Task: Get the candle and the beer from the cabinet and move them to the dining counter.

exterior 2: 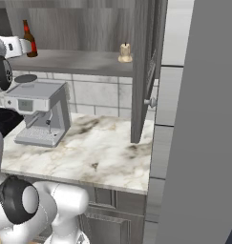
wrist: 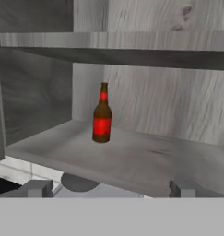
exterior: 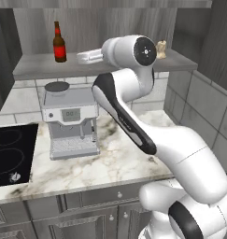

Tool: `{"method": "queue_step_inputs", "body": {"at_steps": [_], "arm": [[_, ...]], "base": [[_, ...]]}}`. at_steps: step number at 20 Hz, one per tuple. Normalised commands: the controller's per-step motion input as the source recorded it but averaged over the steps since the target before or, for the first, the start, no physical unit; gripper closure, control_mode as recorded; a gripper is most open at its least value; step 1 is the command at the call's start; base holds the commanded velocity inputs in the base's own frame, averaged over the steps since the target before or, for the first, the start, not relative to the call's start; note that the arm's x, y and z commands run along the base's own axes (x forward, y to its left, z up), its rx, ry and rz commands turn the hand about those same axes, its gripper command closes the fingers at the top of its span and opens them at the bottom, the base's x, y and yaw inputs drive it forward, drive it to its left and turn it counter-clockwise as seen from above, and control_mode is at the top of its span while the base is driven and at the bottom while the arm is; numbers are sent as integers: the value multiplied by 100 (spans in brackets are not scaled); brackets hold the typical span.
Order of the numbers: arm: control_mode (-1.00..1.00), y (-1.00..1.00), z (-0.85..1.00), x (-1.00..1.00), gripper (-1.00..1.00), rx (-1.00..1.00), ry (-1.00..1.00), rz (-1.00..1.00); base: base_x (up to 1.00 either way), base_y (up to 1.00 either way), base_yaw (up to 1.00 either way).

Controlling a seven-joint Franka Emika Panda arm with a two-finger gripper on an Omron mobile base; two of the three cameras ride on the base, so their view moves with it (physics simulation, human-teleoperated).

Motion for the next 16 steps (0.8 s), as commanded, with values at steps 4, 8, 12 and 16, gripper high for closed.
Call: {"method": "queue_step_inputs", "body": {"at_steps": [4,8,12,16], "arm": [[-100,0,5,26,-100,0,0,0],[-100,2,11,31,-100,0,0,0],[-100,5,14,40,-100,0,0,0],[-100,11,0,30,-100,0,0,0]], "base": [[0,0,0],[0,0,0],[0,0,0],[0,0,0]]}}
